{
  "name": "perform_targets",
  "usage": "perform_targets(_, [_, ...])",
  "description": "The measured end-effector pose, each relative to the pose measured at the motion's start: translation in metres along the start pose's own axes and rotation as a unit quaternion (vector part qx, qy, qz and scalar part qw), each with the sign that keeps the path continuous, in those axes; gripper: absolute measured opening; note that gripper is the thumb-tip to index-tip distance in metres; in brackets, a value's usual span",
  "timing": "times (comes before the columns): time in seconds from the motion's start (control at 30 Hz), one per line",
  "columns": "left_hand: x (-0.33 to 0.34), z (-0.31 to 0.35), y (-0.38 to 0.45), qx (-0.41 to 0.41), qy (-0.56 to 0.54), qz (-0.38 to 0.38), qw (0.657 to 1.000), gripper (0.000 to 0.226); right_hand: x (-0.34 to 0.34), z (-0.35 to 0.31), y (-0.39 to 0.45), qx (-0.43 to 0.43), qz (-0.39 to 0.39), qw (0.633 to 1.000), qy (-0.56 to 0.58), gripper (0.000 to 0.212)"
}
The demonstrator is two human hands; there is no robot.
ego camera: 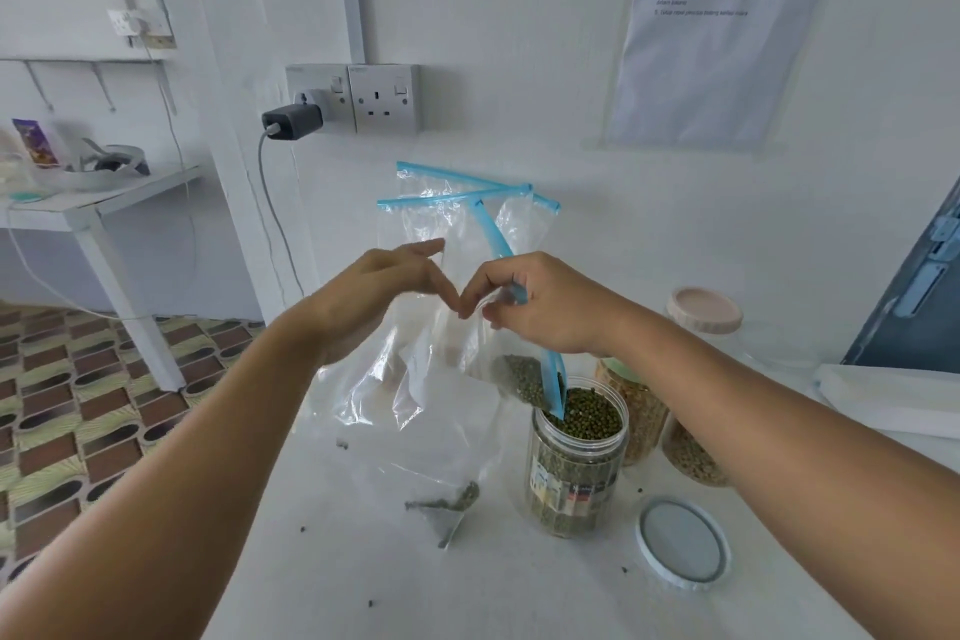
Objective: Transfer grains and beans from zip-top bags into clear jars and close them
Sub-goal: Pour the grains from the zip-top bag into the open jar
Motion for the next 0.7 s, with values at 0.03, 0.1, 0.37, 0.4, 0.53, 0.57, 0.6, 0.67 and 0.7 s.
perform_targets(0.03, [-0.001,0.0,0.006,-0.006,-0.007,-0.011,1.0,0.034,0.0,0.001,0.0,0.003,0.002,1.0,0.0,0.032])
perform_targets(0.1, [-0.005,-0.002,0.017,-0.016,-0.011,-0.019,1.0,0.035,0.0,0.003,-0.002,0.007,0.005,1.0,0.004,0.032])
perform_targets(0.37, [-0.011,-0.004,0.032,-0.05,-0.013,0.007,0.999,0.036,0.004,0.003,-0.005,0.0,-0.002,1.0,-0.004,0.03])
perform_targets(0.4, [-0.011,-0.003,0.032,-0.053,-0.006,0.008,0.999,0.037,0.004,0.003,-0.005,-0.001,-0.002,1.0,-0.004,0.03])
perform_targets(0.53, [-0.016,0.0,0.034,-0.041,0.008,0.035,0.999,0.036,0.005,0.004,-0.01,-0.011,0.001,1.0,0.011,0.033])
perform_targets(0.57, [-0.019,-0.001,0.034,-0.034,0.002,0.052,0.998,0.036,0.006,0.004,-0.013,-0.015,-0.001,1.0,0.023,0.034])
perform_targets(0.6, [-0.023,-0.003,0.033,-0.026,-0.009,0.069,0.997,0.036,0.007,0.005,-0.017,-0.015,-0.008,0.999,0.035,0.035])
perform_targets(0.67, [-0.032,-0.01,0.03,-0.018,-0.039,0.1,0.994,0.036,0.009,0.013,-0.023,-0.005,-0.022,0.999,0.037,0.034])
perform_targets(0.7, [-0.035,-0.015,0.028,-0.013,-0.057,0.112,0.992,0.035,0.01,0.019,-0.026,0.004,-0.029,0.999,0.029,0.033])
Point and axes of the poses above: each hand's wrist, its own y-axis towards the middle knuckle, its own x-axis out of the palm, z = x × y, the point moved 7 cm from there along y, towards the middle knuckle, and after that the axes turned 4 degrees about -z, right-handed, at the moved point
